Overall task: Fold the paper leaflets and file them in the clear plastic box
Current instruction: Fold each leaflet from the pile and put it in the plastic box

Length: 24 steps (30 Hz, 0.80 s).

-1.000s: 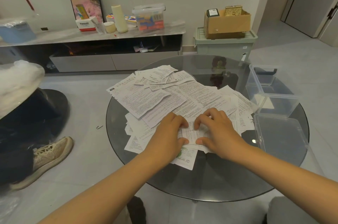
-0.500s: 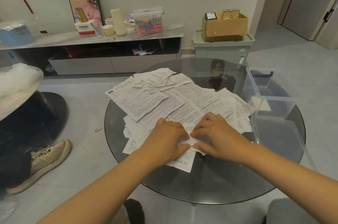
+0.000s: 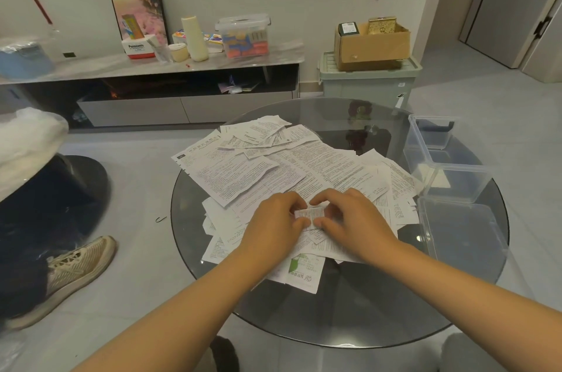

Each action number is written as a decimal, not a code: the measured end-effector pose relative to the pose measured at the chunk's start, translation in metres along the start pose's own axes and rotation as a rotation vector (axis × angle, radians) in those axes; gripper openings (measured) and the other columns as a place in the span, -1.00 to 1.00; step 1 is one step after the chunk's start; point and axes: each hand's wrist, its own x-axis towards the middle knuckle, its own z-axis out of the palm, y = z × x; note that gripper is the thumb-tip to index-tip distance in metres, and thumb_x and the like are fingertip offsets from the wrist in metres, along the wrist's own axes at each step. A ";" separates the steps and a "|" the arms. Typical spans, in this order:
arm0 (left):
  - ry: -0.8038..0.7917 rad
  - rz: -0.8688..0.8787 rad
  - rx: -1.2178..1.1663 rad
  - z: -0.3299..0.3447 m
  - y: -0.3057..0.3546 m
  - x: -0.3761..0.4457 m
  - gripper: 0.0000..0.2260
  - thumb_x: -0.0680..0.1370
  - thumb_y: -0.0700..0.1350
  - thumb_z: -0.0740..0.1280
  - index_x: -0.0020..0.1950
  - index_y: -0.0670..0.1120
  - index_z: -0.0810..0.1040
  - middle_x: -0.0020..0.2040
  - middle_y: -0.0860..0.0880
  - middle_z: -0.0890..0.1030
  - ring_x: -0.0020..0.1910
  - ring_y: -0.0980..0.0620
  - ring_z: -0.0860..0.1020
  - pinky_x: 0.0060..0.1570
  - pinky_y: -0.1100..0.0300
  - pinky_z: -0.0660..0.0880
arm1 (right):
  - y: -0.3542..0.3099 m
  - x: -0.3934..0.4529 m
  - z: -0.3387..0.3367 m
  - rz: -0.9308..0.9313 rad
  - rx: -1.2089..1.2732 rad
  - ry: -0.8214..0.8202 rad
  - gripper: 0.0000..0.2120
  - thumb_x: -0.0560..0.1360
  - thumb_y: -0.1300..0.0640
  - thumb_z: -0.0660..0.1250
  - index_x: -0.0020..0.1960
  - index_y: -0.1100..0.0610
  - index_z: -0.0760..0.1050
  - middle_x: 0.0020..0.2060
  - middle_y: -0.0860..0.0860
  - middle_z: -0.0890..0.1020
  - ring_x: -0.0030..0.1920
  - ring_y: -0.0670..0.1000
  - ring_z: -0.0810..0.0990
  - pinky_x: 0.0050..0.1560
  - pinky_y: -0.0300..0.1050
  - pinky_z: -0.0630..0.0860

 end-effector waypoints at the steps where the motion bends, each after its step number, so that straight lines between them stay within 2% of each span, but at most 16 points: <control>1: 0.002 -0.020 -0.017 0.000 0.000 0.001 -0.85 0.49 -0.09 0.41 0.04 -0.01 0.54 -0.08 0.11 0.54 -0.16 0.15 0.48 -0.12 0.30 0.39 | 0.000 0.001 0.002 0.010 -0.023 0.002 -0.75 0.47 0.02 0.37 0.15 -0.09 0.51 -0.30 -0.17 0.49 -0.08 -0.11 0.34 -0.14 -0.31 0.26; 5: -0.012 -0.071 -0.020 0.003 -0.001 0.004 -0.79 0.47 -0.10 0.44 0.07 -0.02 0.54 0.03 0.05 0.55 -0.12 0.12 0.49 -0.06 0.29 0.40 | -0.001 0.006 0.001 0.011 -0.219 -0.072 -0.64 0.53 -0.09 0.25 0.33 -0.15 0.43 -0.07 -0.12 0.39 0.06 -0.07 0.28 0.01 -0.24 0.17; 8: -0.044 -0.088 0.071 0.002 0.001 0.008 -0.78 0.48 -0.06 0.42 0.11 -0.02 0.58 0.06 0.03 0.50 0.04 0.04 0.49 0.11 0.16 0.44 | -0.002 0.008 -0.001 -0.072 -0.390 -0.113 -0.66 0.58 -0.11 0.13 0.33 -0.14 0.42 0.11 -0.07 0.38 0.17 0.02 0.25 0.11 -0.14 0.15; 10: -0.088 -0.093 0.095 -0.001 0.002 0.012 -0.75 0.46 -0.05 0.44 0.12 -0.03 0.59 0.07 0.03 0.52 0.10 0.03 0.49 0.19 0.11 0.41 | 0.000 0.006 0.002 -0.132 -0.441 -0.092 -0.72 0.56 -0.07 0.20 0.21 -0.08 0.53 0.06 -0.04 0.44 0.12 0.06 0.31 0.03 -0.10 0.16; 12: -0.142 -0.092 0.105 -0.004 0.002 0.016 -0.71 0.43 -0.05 0.47 0.13 -0.05 0.59 0.06 0.04 0.54 0.11 0.03 0.50 0.22 0.09 0.40 | 0.002 0.008 0.005 -0.193 -0.487 -0.047 -0.82 0.46 -0.05 0.36 0.02 -0.03 0.63 -0.10 -0.03 0.51 -0.03 0.07 0.41 -0.07 -0.10 0.20; 13: -0.161 -0.093 0.109 -0.005 0.003 0.018 -0.69 0.42 -0.04 0.48 0.13 -0.05 0.59 0.07 0.03 0.53 0.12 0.03 0.50 0.22 0.08 0.40 | 0.002 0.009 0.004 -0.193 -0.483 -0.031 -0.82 0.44 -0.04 0.39 0.01 -0.03 0.64 -0.12 -0.03 0.52 -0.05 0.07 0.42 -0.09 -0.10 0.20; 16: -0.208 -0.114 0.141 -0.006 0.006 0.023 -0.67 0.41 -0.03 0.49 0.12 -0.06 0.55 0.09 0.01 0.50 0.13 0.00 0.47 0.21 0.09 0.41 | 0.000 0.011 0.001 -0.112 -0.353 -0.103 -0.68 0.52 -0.03 0.29 0.25 -0.03 0.52 0.07 -0.04 0.48 0.14 0.06 0.33 0.04 -0.13 0.14; 18: -0.231 -0.126 0.144 -0.007 0.007 0.027 -0.68 0.40 -0.03 0.50 0.08 -0.04 0.52 0.07 0.02 0.45 0.11 0.01 0.46 0.19 0.09 0.42 | -0.001 0.016 -0.001 -0.116 -0.366 -0.116 -0.65 0.53 -0.04 0.26 0.30 -0.05 0.45 0.15 -0.10 0.42 0.19 -0.01 0.27 0.11 -0.18 0.14; 20: -0.232 -0.128 0.115 -0.009 0.007 0.029 -0.70 0.37 -0.05 0.52 -0.01 0.00 0.47 -0.01 0.07 0.43 0.04 0.03 0.47 0.14 0.10 0.44 | -0.002 0.021 -0.001 -0.085 -0.309 -0.134 -0.69 0.50 -0.03 0.31 0.23 -0.03 0.46 0.13 -0.13 0.43 0.15 -0.06 0.26 0.13 -0.23 0.16; 24: -0.228 -0.119 0.055 -0.009 0.007 0.026 -0.69 0.35 -0.12 0.53 -0.11 0.00 0.41 -0.18 0.12 0.47 -0.12 0.06 0.47 0.00 0.12 0.47 | -0.005 0.025 -0.001 0.045 -0.127 -0.138 -0.81 0.42 0.04 0.43 0.00 -0.03 0.50 -0.07 -0.08 0.48 0.01 -0.08 0.36 -0.03 -0.25 0.25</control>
